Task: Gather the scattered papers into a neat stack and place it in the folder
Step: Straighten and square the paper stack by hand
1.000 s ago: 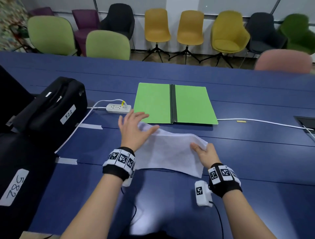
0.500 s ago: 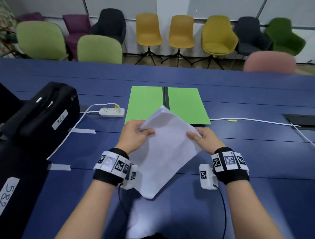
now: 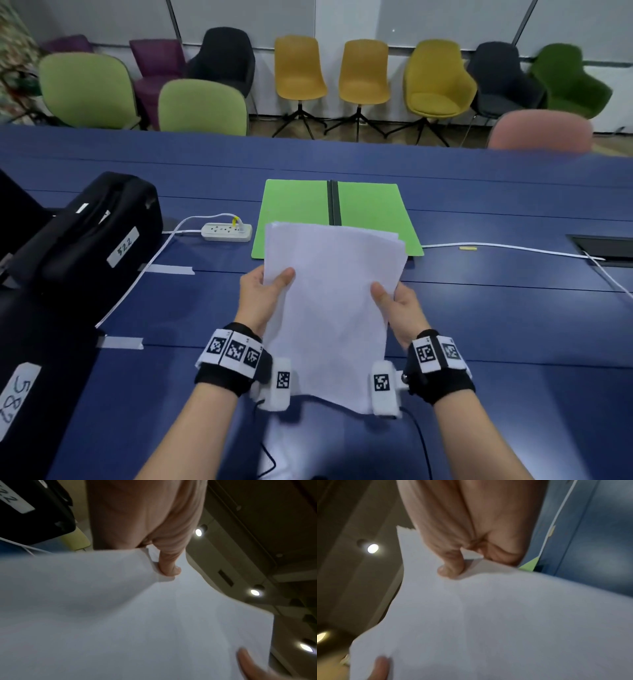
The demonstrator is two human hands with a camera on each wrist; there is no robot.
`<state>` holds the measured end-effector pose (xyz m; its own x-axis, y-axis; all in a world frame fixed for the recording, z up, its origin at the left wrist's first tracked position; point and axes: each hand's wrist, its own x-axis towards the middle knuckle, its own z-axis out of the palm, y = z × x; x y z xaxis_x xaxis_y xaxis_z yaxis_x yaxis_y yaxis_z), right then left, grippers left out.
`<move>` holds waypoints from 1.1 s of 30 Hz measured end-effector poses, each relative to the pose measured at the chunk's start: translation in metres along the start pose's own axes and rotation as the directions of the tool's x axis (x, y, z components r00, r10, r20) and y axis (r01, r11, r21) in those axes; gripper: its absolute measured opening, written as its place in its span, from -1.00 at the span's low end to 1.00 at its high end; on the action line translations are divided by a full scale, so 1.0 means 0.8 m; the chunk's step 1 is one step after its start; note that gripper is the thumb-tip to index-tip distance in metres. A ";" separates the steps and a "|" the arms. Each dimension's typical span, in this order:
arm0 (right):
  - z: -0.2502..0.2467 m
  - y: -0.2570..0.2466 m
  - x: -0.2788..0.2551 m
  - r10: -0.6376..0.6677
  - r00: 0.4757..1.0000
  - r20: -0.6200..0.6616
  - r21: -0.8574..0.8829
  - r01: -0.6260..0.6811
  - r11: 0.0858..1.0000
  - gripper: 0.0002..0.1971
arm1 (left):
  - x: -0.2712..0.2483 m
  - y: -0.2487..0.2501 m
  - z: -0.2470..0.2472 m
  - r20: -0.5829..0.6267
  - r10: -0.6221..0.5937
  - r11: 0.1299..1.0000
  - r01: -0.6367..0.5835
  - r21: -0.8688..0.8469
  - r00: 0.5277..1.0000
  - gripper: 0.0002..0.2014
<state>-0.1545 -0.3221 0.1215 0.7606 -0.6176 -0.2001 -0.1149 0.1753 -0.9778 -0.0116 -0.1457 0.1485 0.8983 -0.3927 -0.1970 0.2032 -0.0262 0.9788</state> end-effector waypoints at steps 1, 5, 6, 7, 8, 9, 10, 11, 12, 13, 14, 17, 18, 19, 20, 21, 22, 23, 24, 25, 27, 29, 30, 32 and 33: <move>0.005 -0.003 0.001 -0.022 0.998 -0.058 -0.002 0.022 1.000 -0.88 | -0.002 -0.002 0.006 -0.005 0.001 1.000 -0.001 -0.013 1.000 -0.90; 0.025 -0.030 0.002 -0.143 0.978 -0.148 -0.040 0.139 0.989 -0.87 | -0.013 0.010 0.035 -0.007 0.085 0.995 -0.085 -0.042 0.996 -0.88; 0.029 -0.038 0.001 -0.175 0.972 -0.160 -0.037 0.171 0.985 -0.88 | -0.014 0.013 0.042 -0.008 0.124 0.991 -0.125 -0.043 0.992 -0.88; 0.033 -0.045 -0.001 -0.196 0.966 -0.168 -0.025 0.194 0.981 -0.86 | -0.016 0.016 0.046 -0.011 0.154 0.987 -0.155 -0.045 0.988 -0.89; 0.035 -0.051 -0.002 -0.197 0.965 -0.171 -0.009 0.198 0.980 -0.85 | -0.015 0.018 0.048 -0.019 0.163 0.985 -0.164 -0.053 0.986 -0.91; 0.035 -0.053 -0.002 -0.178 0.969 -0.170 -0.006 0.179 0.984 -0.84 | -0.013 0.017 0.047 -0.030 0.158 0.985 -0.159 -0.061 0.987 -0.85; 0.034 -0.053 -0.003 -0.143 0.974 -0.173 -0.014 0.143 0.990 -0.83 | -0.010 0.016 0.045 -0.041 0.133 0.988 -0.135 -0.069 0.990 -0.79; 0.032 -0.051 -0.006 -0.112 0.977 -0.181 -0.020 0.110 0.994 -0.82 | -0.008 0.013 0.043 -0.057 0.102 0.991 -0.106 -0.080 0.993 -0.79; 0.030 -0.048 -0.008 -0.089 0.977 -0.196 -0.015 0.087 0.996 -0.81 | -0.008 0.013 0.041 -0.064 0.077 0.993 -0.082 -0.086 0.995 -0.82; 0.029 -0.045 -0.009 -0.074 0.973 -0.219 0.004 0.077 0.997 -0.80 | -0.008 0.013 0.041 -0.058 0.070 0.993 -0.075 -0.089 0.996 -0.82; 0.029 -0.045 -0.010 -0.065 0.966 -0.250 0.031 0.075 0.997 -0.78 | -0.009 0.014 0.043 -0.053 0.062 0.994 -0.067 -0.092 0.997 -0.81; 0.034 -0.047 -0.007 -0.117 0.926 -0.360 0.069 0.151 0.986 -0.66 | -0.007 0.018 0.046 -0.103 0.048 0.991 -0.060 -0.119 0.994 -0.75; 0.035 -0.048 -0.006 -0.134 0.914 -0.382 0.072 0.174 0.982 -0.63 | -0.005 0.018 0.046 -0.120 0.041 0.990 -0.056 -0.129 0.992 -0.71; 0.035 -0.047 -0.006 -0.142 0.908 -0.395 0.076 0.186 0.980 -0.62 | -0.004 0.019 0.047 -0.126 0.034 0.989 -0.051 -0.137 0.991 -0.70; 0.034 -0.047 -0.006 -0.144 0.902 -0.406 0.076 0.191 0.979 -0.62 | -0.002 0.019 0.047 -0.127 0.027 0.989 -0.045 -0.142 0.992 -0.71; 0.033 -0.046 -0.006 -0.148 0.899 -0.412 0.077 0.196 0.978 -0.62 | 0.000 0.018 0.046 -0.118 0.018 0.989 -0.035 -0.145 0.993 -0.73; 0.030 -0.045 -0.006 -0.147 0.898 -0.416 0.084 0.198 0.976 -0.63 | 0.002 0.017 0.045 -0.111 0.010 0.989 -0.026 -0.145 0.994 -0.76; 0.029 -0.045 -0.005 -0.148 0.897 -0.416 0.093 0.204 0.975 -0.67 | 0.004 0.018 0.044 -0.110 0.007 0.989 -0.023 -0.145 0.994 -0.77; 0.028 -0.047 -0.005 -0.158 0.897 -0.413 0.094 0.215 0.972 -0.73 | 0.005 0.019 0.043 -0.112 0.007 0.989 -0.023 -0.145 0.994 -0.75; 0.028 -0.049 -0.004 -0.177 0.894 -0.411 0.086 0.231 0.969 -0.80 | 0.007 0.019 0.042 -0.110 0.007 0.990 -0.023 -0.142 0.994 -0.73; 0.029 -0.051 -0.006 -0.220 0.887 -0.405 0.042 0.259 0.965 -0.82 | 0.008 0.020 0.043 -0.113 0.013 0.989 -0.030 -0.146 0.993 -0.73; 0.030 -0.052 -0.009 -0.273 0.864 -0.422 0.002 0.302 0.953 -0.92 | 0.006 0.020 0.046 -0.113 0.032 0.988 -0.049 -0.146 0.993 -0.78; 0.030 -0.052 -0.011 -0.303 0.850 -0.430 -0.017 0.329 0.944 -0.98 | 0.005 0.020 0.047 -0.116 0.038 0.989 -0.053 -0.135 0.993 -0.78; 0.028 -0.053 -0.015 -0.363 0.827 -0.430 -0.071 0.370 0.926 -0.94 | 0.006 0.019 0.048 -0.119 0.034 0.991 -0.049 -0.124 0.992 -0.74; 0.027 -0.054 -0.016 -0.388 0.820 -0.420 -0.098 0.384 0.918 -0.95 | 0.007 0.019 0.048 -0.121 0.035 0.991 -0.049 -0.122 0.992 -0.74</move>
<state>-0.1451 -0.3052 0.1675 0.4006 -0.8965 0.1893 0.1245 -0.1515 -0.9806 -0.0183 -0.1835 0.1642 0.9455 -0.2788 -0.1684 0.2044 0.1053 0.9732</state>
